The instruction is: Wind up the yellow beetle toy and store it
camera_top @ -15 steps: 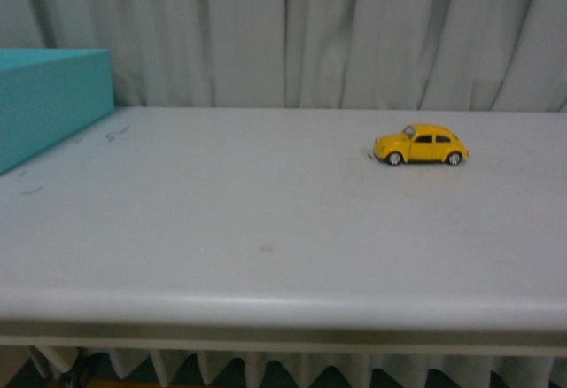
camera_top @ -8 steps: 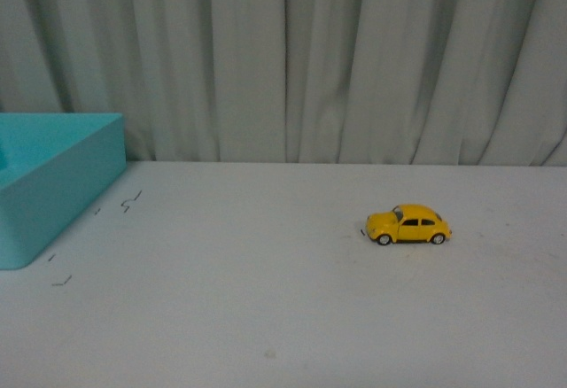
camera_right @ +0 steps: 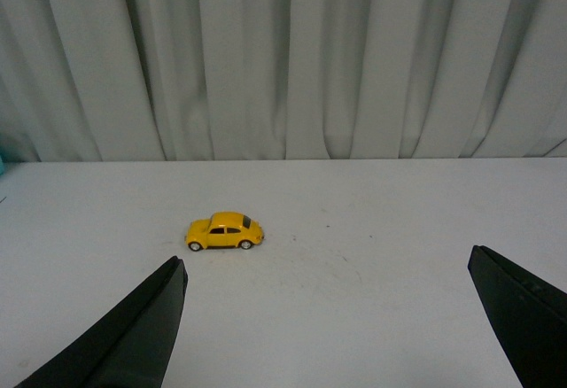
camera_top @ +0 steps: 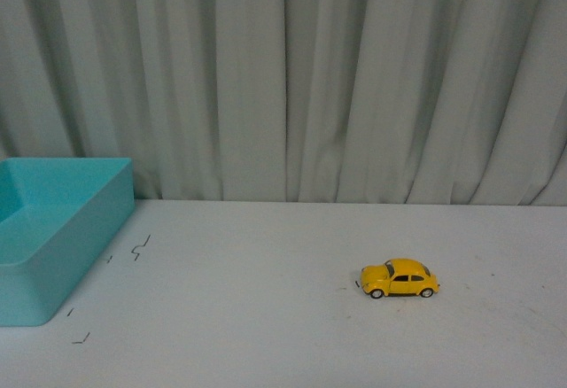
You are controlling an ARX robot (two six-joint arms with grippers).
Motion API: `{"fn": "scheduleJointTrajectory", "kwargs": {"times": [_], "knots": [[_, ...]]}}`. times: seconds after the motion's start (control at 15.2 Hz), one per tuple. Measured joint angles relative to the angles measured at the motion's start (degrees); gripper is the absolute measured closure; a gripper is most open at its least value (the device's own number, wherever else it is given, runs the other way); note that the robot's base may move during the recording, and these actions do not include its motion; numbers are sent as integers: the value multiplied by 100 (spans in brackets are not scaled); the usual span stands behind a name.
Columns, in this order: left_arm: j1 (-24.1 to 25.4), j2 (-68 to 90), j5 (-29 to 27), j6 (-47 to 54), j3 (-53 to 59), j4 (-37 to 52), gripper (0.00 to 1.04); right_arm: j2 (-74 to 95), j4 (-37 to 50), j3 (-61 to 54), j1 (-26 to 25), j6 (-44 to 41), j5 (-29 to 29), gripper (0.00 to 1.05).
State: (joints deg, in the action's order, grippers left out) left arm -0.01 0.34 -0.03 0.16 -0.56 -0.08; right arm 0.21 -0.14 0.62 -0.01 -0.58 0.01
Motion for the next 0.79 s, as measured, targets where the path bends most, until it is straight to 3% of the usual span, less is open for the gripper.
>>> {"fn": "scheduleJointTrajectory", "kwargs": {"times": [0.79], "knots": [[0,0,0,0,0,-2,7,0,-2,0,0,0,0,7]]}}
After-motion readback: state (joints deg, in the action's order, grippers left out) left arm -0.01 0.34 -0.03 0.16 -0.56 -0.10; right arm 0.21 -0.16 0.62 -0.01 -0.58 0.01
